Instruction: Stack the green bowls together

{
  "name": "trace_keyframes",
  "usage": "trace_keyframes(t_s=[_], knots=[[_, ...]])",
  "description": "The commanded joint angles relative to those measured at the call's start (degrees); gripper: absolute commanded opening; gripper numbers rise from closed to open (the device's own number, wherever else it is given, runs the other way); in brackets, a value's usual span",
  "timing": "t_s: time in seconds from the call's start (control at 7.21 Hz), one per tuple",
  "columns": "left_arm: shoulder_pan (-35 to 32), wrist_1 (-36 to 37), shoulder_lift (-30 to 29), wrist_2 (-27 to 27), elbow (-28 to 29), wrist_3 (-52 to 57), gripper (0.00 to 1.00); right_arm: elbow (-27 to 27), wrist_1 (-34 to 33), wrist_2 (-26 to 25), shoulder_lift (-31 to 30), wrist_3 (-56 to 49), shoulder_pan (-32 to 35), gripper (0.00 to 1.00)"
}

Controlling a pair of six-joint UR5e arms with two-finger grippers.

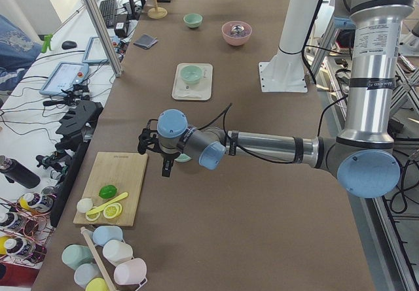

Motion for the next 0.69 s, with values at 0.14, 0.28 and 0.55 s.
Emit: trace_keyframes(t_s=[0.14,0.28,0.55], knots=[[0.1,-2.0,0.3,-0.1,0.7,-0.2,0.98,-0.4,0.0,-0.2,0.2,0.6,-0.9,1.0],[0.1,-2.0,0.3,-0.2,0.5,-0.2,0.98,-0.3,0.0,-0.4,0.2,0.7,-1.1,1.0],[0.1,-2.1,0.2,-0.1,1.6,0.2,0.98,-0.2,0.0,-0.4,0.2,0.7,-1.3,1.0]])
